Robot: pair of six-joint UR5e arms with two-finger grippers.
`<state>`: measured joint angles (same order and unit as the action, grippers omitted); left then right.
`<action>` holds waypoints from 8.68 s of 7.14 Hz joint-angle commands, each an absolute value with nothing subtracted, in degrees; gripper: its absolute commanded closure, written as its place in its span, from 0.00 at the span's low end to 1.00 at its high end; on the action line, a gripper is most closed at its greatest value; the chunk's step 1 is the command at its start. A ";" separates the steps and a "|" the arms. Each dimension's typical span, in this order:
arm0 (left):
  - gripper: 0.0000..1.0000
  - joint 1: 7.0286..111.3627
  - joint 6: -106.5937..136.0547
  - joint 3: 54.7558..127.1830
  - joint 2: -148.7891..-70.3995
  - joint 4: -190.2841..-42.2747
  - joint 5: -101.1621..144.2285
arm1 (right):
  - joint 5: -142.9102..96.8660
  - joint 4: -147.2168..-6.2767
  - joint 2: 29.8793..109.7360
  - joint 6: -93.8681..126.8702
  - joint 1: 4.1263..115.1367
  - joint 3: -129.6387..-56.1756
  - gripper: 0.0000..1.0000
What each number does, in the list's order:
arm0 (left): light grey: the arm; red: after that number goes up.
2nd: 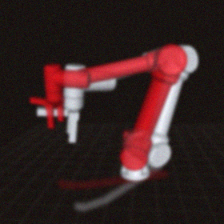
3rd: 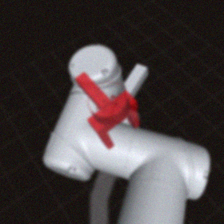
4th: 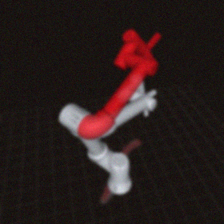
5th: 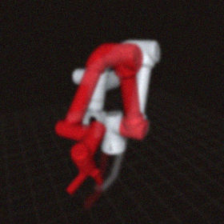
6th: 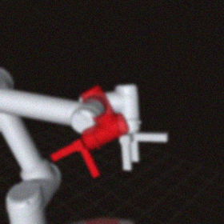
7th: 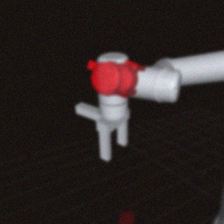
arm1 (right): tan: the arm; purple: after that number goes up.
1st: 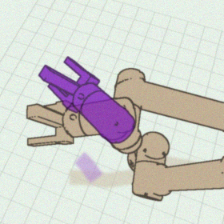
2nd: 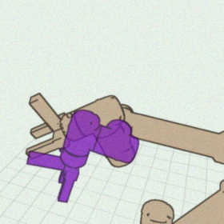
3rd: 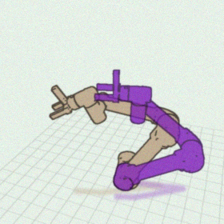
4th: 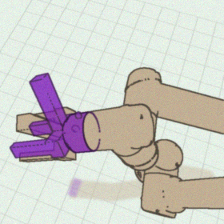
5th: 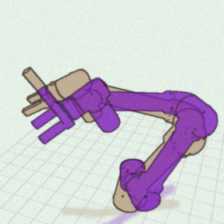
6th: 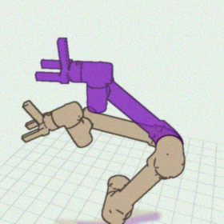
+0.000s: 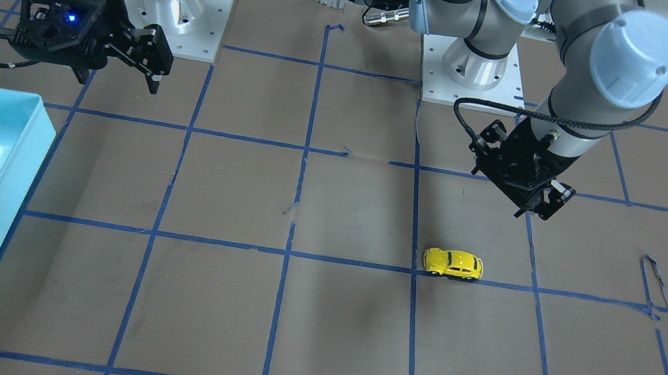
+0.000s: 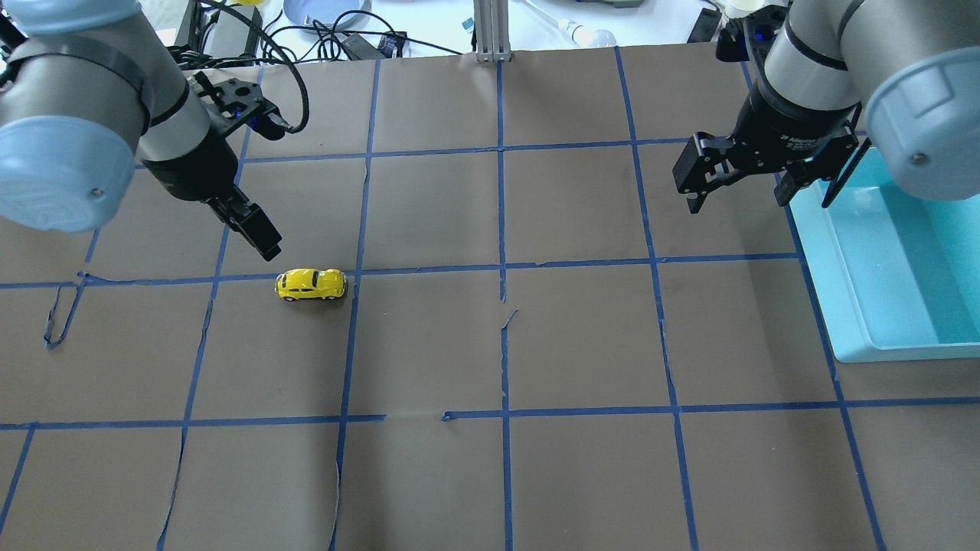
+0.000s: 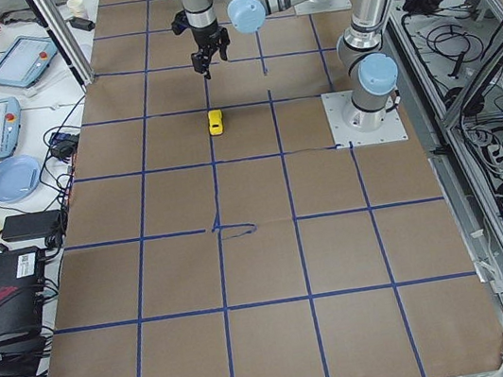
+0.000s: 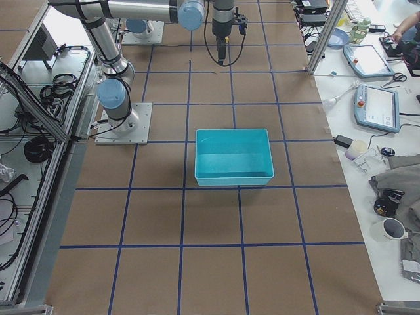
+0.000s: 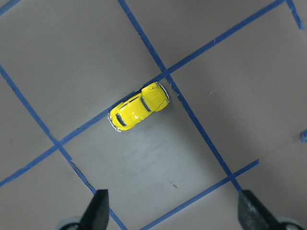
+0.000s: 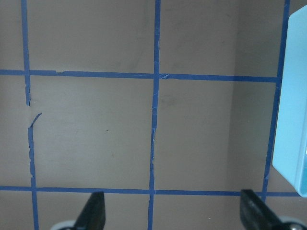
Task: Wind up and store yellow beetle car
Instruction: 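Lower the left gripper over the yellow toy car, then close the left gripper on the yellow car, then pull the car back toward the robot with the left gripper, then release the car so it rolls toward the light-blue bin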
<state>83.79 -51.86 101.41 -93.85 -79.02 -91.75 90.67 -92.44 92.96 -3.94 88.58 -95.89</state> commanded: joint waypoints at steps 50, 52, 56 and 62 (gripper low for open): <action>0.02 68.12 -106.96 117.34 -109.34 -43.15 -90.79 | 90.79 -96.42 92.64 -4.57 88.51 -95.89 0.00; 0.02 68.12 -106.96 117.25 -109.34 -43.15 -90.70 | 90.61 -96.42 92.72 -4.48 88.51 -95.89 0.00; 0.02 68.12 -106.53 117.16 -108.99 -43.15 -90.88 | 91.40 -96.24 92.81 -4.57 88.59 -95.89 0.00; 0.04 80.32 -74.79 107.51 -102.49 -60.87 -89.74 | 92.19 -95.88 91.59 -7.54 88.51 -96.24 0.00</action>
<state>78.31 -83.89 109.89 -104.02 -56.18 -89.92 91.51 -95.50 92.28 -5.76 88.56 -96.13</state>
